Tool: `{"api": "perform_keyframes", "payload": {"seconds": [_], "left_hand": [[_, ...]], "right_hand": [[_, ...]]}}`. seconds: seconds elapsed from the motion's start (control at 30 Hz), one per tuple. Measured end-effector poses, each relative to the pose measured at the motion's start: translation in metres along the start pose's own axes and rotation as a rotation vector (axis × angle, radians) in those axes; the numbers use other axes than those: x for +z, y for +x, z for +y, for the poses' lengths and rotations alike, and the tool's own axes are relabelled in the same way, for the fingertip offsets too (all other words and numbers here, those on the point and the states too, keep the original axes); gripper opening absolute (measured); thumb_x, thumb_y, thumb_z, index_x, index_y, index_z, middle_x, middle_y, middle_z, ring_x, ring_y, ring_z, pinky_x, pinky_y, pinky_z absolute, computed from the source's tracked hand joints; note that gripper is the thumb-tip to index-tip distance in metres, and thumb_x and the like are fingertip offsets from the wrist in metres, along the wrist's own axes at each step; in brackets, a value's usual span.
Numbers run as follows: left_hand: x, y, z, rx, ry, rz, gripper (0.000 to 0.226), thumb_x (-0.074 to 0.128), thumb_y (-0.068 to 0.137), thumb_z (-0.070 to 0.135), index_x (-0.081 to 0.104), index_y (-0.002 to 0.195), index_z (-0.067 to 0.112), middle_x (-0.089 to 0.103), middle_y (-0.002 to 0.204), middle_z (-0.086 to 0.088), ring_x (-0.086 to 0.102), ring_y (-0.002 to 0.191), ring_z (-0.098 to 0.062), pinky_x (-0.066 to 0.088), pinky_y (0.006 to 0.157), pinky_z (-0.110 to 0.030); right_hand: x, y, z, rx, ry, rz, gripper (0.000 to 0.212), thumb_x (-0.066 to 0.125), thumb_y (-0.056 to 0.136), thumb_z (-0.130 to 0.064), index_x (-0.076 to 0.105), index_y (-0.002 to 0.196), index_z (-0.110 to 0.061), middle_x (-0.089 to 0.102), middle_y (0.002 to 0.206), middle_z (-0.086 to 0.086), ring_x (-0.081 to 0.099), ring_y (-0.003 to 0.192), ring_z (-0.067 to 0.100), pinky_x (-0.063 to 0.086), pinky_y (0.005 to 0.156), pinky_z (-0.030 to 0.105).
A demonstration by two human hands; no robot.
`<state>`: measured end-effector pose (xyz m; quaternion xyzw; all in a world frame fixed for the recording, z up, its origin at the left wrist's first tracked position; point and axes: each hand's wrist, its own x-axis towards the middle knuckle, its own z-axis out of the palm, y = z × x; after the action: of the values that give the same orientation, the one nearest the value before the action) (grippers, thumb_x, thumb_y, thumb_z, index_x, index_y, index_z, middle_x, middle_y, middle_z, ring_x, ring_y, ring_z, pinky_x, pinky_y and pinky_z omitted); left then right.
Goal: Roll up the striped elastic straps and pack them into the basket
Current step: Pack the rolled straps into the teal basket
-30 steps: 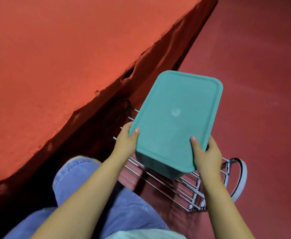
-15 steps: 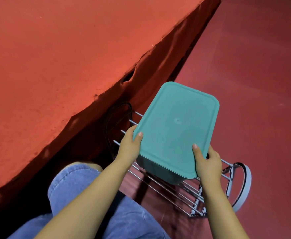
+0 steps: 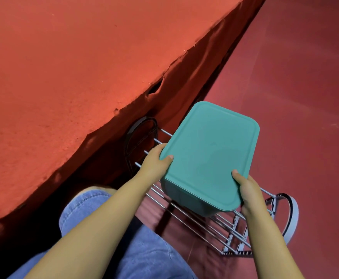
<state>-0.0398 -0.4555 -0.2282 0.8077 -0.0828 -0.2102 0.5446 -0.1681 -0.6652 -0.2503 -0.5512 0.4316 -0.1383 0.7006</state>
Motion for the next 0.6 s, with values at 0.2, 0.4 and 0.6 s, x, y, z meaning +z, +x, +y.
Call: {"api": "perform_keyframes", "payload": {"seconds": [0.2,0.4,0.6], "left_hand": [[-0.001,0.007,-0.001,-0.069,-0.075,-0.090,0.053,0.055,0.096,0.010,0.043,0.146,0.024,0.058,0.135,0.001,0.061,0.116,-0.019,0.048,0.103,-0.041],[0.003,0.013,-0.005,-0.119,-0.214,-0.063,0.054,0.052,0.095,0.002,0.046,0.144,0.022,0.062,0.132,-0.003,0.064,0.113,-0.022,0.050,0.099,-0.039],[0.007,0.008,0.002,-0.120,-0.240,-0.012,0.046,0.051,0.094,0.000,0.058,0.130,0.028,0.068,0.117,0.000,0.068,0.098,-0.017,0.053,0.074,-0.022]], "right_hand": [[-0.004,0.079,-0.053,-0.201,-0.097,0.135,0.063,0.054,0.098,-0.026,0.024,0.150,-0.010,0.033,0.154,0.008,0.041,0.135,0.023,0.037,0.110,0.043],[0.006,0.128,-0.082,-0.228,-0.039,0.088,0.051,0.053,0.098,-0.022,0.036,0.146,-0.013,0.045,0.144,0.009,0.054,0.121,0.024,0.047,0.097,0.036],[0.001,0.141,-0.086,-0.231,-0.105,0.079,0.030,0.053,0.098,-0.019,0.054,0.125,-0.006,0.062,0.112,0.010,0.061,0.076,0.013,0.051,0.056,0.022]]}}
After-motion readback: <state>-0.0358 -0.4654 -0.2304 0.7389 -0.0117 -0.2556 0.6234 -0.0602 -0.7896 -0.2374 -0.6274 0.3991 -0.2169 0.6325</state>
